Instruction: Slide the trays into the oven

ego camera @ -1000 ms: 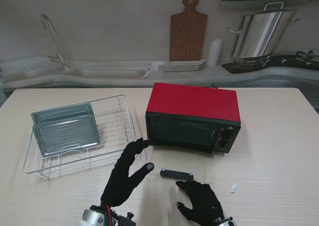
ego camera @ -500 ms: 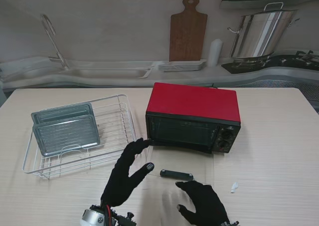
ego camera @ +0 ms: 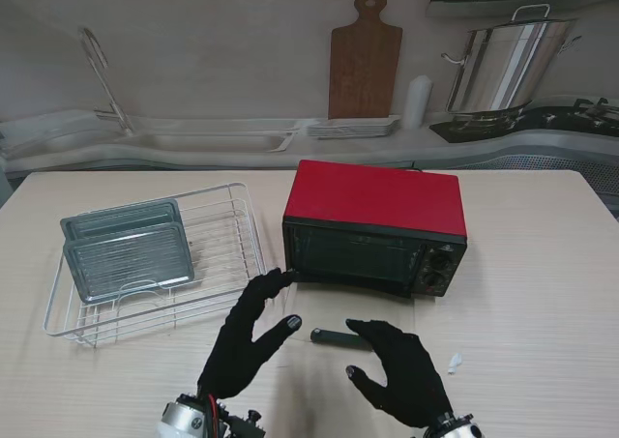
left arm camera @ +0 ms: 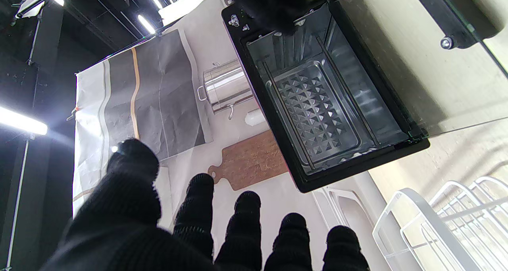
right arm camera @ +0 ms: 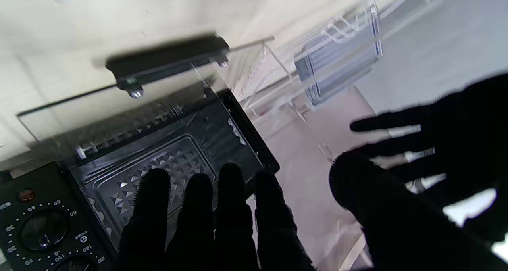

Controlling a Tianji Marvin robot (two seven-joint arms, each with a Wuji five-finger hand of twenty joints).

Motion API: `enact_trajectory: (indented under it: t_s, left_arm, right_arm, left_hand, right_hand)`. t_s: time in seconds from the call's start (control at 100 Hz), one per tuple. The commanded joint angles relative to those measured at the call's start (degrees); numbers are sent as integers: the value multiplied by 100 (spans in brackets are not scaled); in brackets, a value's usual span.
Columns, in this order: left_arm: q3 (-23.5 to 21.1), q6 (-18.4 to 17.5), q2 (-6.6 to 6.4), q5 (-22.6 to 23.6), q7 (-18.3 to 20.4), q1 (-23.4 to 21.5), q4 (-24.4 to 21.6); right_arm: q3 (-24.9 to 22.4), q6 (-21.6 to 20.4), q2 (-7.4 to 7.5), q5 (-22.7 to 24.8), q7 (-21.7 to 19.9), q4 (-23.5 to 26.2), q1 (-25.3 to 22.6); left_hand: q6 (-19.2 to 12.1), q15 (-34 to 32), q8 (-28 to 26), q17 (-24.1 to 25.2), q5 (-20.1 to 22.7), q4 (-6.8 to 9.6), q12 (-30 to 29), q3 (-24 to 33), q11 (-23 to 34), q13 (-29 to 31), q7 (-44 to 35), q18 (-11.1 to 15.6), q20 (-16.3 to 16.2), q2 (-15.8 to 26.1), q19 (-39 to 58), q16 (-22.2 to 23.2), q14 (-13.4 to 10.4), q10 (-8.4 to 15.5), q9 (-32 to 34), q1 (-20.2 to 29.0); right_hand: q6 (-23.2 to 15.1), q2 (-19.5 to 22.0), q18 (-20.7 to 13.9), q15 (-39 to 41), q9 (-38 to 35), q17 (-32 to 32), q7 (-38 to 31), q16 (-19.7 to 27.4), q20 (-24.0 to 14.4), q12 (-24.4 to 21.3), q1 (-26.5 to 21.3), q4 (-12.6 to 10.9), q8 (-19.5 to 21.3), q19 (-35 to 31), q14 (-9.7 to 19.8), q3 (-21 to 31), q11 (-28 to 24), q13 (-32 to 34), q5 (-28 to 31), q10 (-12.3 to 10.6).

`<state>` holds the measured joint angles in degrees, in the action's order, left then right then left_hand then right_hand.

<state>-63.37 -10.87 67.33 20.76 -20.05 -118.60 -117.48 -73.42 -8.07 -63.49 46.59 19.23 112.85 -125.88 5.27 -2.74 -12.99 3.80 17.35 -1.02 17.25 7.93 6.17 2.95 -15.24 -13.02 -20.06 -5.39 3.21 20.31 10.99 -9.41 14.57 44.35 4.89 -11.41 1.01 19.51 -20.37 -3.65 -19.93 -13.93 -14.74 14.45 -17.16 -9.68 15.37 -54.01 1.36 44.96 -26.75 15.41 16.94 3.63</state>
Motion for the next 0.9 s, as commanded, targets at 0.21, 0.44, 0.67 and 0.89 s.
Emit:
enact_trajectory:
  t_s: [0.21,0.44,0.67,0.89]
  left_arm:
    - [76,167,1,-44,220,145,84]
    - [140,294,-6,-117,338,339,227]
    - [243,325,-9,-186,438,583,438]
    - [347,133,28,-219,340,797,690]
  right_arm:
    - [-58,-137,-178,-728,-114,246,230]
    - [17,-330,-271,-1576,-197,94,558]
    - [186,-785,-382,-2393,-104,-284,901]
    - [177,-1047,-393,-2996,-347,-487,1009]
  left_hand:
    - [8,31,-108,48,38,102,-12,17,-58,-148,101,16,-33,116,-19,2,-57,69,-109,65]
    - [-14,32,-114,46,-9,105,-26,3,-141,-160,93,23,-29,123,-18,2,-74,106,-134,59]
    - [-87,43,-115,42,-134,109,1,-18,-150,-174,92,40,-35,129,-9,0,-96,119,-138,38]
    - [-148,63,-143,45,-240,116,33,-26,-129,-171,7,58,-51,122,4,-18,-122,178,-192,10]
  right_hand:
    - [-99,-105,-27,-148,56,85,13,16,16,27,97,-174,41,53,37,12,73,-2,27,105]
    - [-139,-167,-2,-227,219,183,29,50,55,27,72,-105,14,129,60,68,98,-131,-106,85]
    - [-288,-283,37,-403,494,436,-98,146,211,54,35,20,-10,391,214,216,23,-315,-314,-58]
    - [-309,-340,-21,-543,629,571,-230,223,332,27,22,130,-58,571,281,311,48,-435,-424,-87]
